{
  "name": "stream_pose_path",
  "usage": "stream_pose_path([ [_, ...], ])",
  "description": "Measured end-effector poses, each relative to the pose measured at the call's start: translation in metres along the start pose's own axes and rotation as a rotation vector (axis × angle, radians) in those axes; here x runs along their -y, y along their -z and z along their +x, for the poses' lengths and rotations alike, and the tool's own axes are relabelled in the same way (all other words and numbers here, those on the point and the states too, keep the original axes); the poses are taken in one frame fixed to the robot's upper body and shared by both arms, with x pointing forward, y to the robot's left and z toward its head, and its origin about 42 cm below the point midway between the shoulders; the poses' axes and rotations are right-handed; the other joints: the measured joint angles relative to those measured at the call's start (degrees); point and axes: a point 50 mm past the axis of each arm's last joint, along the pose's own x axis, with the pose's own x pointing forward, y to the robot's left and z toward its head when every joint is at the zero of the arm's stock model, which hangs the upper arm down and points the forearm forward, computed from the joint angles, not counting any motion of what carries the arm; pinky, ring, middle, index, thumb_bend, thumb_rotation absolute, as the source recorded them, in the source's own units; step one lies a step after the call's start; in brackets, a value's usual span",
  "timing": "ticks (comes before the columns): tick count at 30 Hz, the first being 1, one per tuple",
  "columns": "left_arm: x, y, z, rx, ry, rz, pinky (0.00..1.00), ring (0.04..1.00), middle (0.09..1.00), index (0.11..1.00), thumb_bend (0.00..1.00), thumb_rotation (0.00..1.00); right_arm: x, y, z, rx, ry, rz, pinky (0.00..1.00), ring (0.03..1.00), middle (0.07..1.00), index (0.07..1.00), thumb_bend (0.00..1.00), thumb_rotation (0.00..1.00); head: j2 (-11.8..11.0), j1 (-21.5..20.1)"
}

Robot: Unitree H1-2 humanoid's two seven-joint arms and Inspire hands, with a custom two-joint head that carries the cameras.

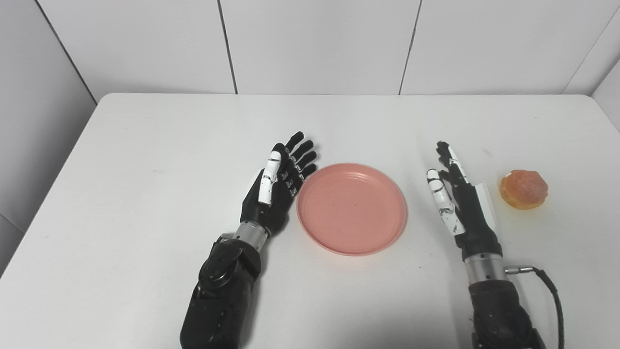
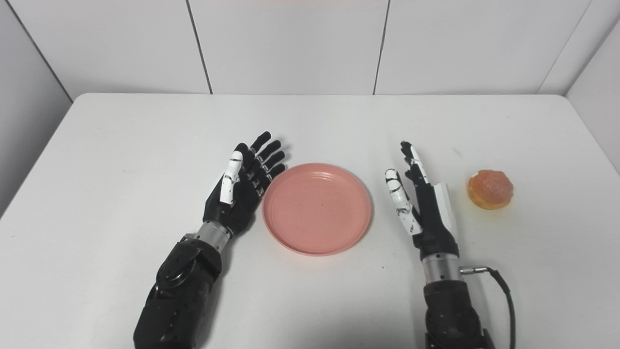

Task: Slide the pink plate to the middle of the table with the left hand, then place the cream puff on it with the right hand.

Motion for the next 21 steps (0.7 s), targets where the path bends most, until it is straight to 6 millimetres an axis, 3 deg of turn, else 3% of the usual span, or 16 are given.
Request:
stream_pose_path([
  [11,-0.013,-0.002,0.002,0.012,0.012,-0.026,0.96,0.946,0.944,0.928,0.4,1.0,0.024,-0.025,0.026,0.052,0.004,-0.138,0.89,0.926,0.93,0.948,0.41,1.0,-1.76,-6.24],
  [14,-0.02,-0.002,0.002,0.022,0.023,-0.031,0.97,0.944,0.942,0.929,0.39,1.0,0.026,-0.032,0.031,0.081,0.009,-0.18,0.89,0.919,0.923,0.949,0.44,1.0,-2.72,-9.75],
  [19,-0.033,-0.005,0.007,0.034,0.026,-0.041,0.97,0.948,0.942,0.928,0.4,1.0,0.026,-0.035,0.036,0.083,0.017,-0.232,0.83,0.897,0.925,0.955,0.57,1.0,-3.08,-13.18],
  [21,-0.038,-0.007,0.008,0.033,0.024,-0.037,0.97,0.949,0.943,0.929,0.4,1.0,0.031,-0.036,0.039,0.086,0.025,-0.272,0.83,0.895,0.926,0.956,0.58,1.0,-3.34,-14.15],
])
